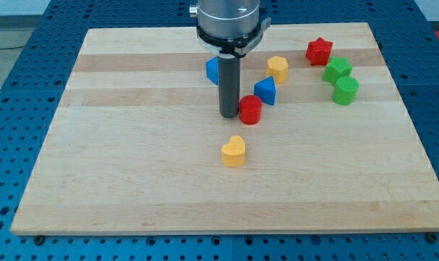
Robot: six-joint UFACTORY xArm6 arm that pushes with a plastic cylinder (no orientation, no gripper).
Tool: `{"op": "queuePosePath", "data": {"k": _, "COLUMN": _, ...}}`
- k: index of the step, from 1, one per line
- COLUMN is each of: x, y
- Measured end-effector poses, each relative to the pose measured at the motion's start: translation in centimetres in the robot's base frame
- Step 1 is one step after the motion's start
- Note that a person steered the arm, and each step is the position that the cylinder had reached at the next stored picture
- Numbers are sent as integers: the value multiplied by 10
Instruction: Place the red circle below the green circle
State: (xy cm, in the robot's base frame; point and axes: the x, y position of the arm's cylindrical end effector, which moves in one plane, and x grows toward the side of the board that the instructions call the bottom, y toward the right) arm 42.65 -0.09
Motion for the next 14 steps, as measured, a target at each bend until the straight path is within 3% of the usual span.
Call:
{"op": "queuePosePath", "data": {"k": 1, "x": 8, "y": 13}}
{"op": "queuePosePath", "data": {"k": 2, "x": 29, "y": 84}}
{"op": "queuePosePath", "data": {"k": 3, "x": 28, "y": 97}}
{"op": "queuePosePath", "data": {"k": 4, "x": 22, "y": 53}}
{"op": "queuePosePath", "data": {"k": 5, "x": -13, "y": 70}}
{"op": "queuePosePath", "data": {"k": 9, "x": 38, "y": 98}}
{"op": "queuePosePath", "data": {"k": 11, "x": 15, "y": 111}}
{"op": "queuePosePath", "data": {"k": 14, "x": 19, "y": 154}}
